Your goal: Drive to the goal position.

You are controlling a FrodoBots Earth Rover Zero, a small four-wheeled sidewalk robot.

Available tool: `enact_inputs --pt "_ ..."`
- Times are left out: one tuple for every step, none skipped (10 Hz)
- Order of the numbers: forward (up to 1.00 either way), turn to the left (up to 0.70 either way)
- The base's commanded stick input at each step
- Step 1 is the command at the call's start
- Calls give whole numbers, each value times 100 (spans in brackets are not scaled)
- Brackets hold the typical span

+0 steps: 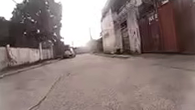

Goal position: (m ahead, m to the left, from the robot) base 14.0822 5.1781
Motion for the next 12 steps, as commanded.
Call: enact_inputs --pt "70 1" --pt "70 1" --pt "70 1" --pt "70 1" --pt "70 1" --pt "70 1" --pt "70 1" --pt "70 1" --pt "70 1" --pt "70 1" --pt "70 1" --pt "70 1"
